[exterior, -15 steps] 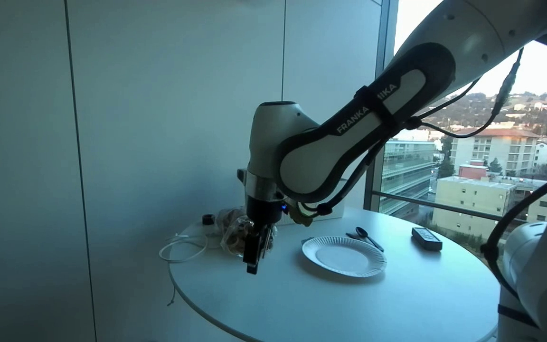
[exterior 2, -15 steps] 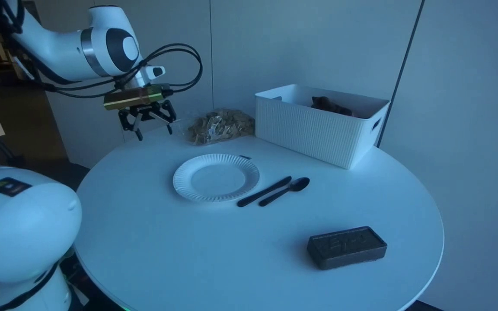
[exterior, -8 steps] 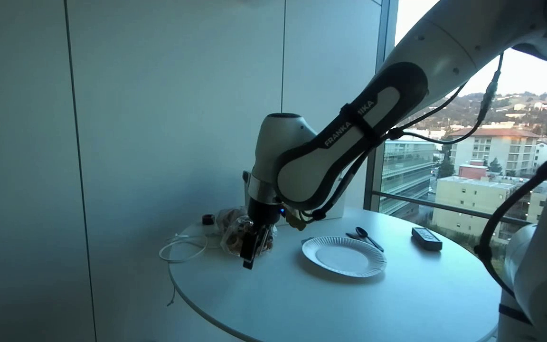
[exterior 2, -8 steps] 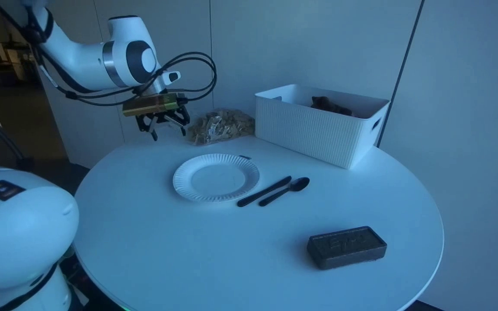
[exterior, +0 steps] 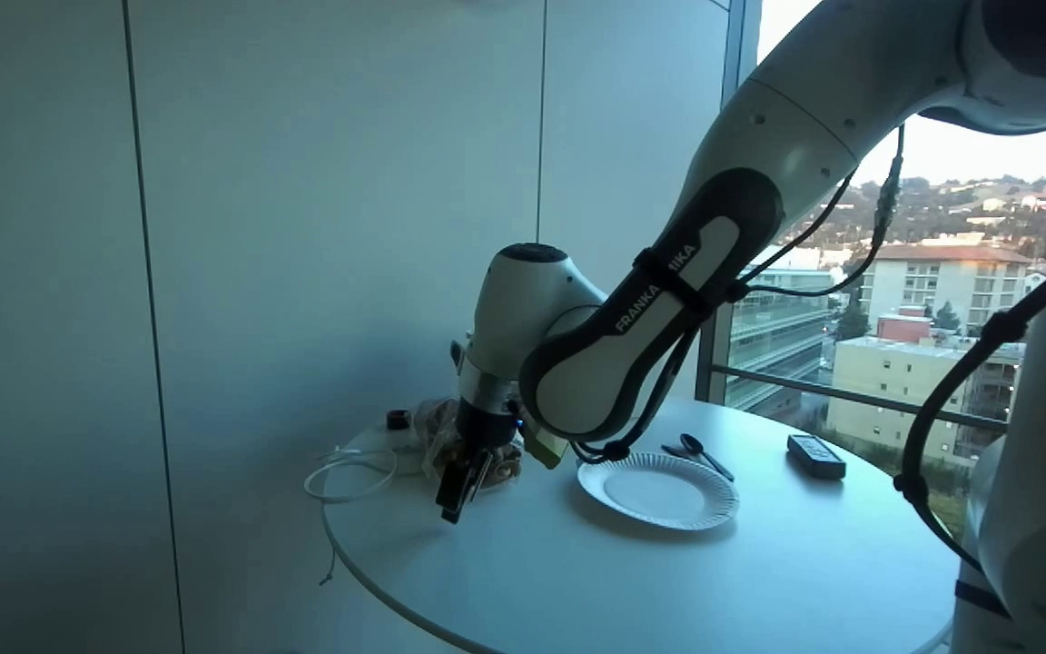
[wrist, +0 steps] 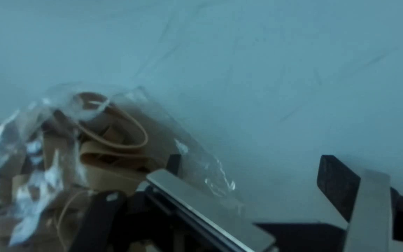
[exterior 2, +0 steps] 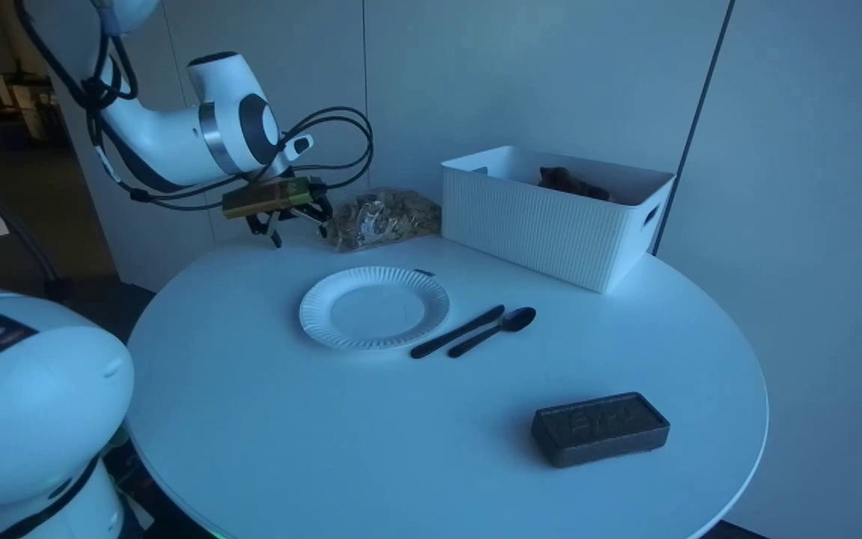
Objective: Take the utensils off of the plate and put the rubber bands on it
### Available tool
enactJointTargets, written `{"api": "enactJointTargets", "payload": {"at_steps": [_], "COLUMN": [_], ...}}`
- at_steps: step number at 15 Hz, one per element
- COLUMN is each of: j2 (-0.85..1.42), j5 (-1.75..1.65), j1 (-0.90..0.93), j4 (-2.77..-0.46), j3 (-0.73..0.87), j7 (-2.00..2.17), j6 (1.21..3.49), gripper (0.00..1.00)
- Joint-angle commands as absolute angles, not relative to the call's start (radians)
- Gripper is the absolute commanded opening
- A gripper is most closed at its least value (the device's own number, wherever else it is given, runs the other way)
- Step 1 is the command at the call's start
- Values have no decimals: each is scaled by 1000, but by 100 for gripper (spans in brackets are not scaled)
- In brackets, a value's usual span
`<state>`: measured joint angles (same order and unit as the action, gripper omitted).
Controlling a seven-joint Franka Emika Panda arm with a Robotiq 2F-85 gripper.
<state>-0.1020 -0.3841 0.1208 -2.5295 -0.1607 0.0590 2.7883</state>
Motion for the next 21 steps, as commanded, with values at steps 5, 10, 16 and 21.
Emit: {"api": "enactJointTargets", "payload": {"at_steps": [5, 10, 16, 21], "j2": [-156, -94, -40, -54], "j5": [-386, -348, -346, -639], "j1": [92, 68, 56, 20], "j4": [-2481, -2436, -2413, -2404], "j3": [-138, -97, -100, -96], "j7": [155, 148, 149, 349], "j6": [2822, 2788, 2772, 2752], "gripper": [100, 100, 100, 100]}}
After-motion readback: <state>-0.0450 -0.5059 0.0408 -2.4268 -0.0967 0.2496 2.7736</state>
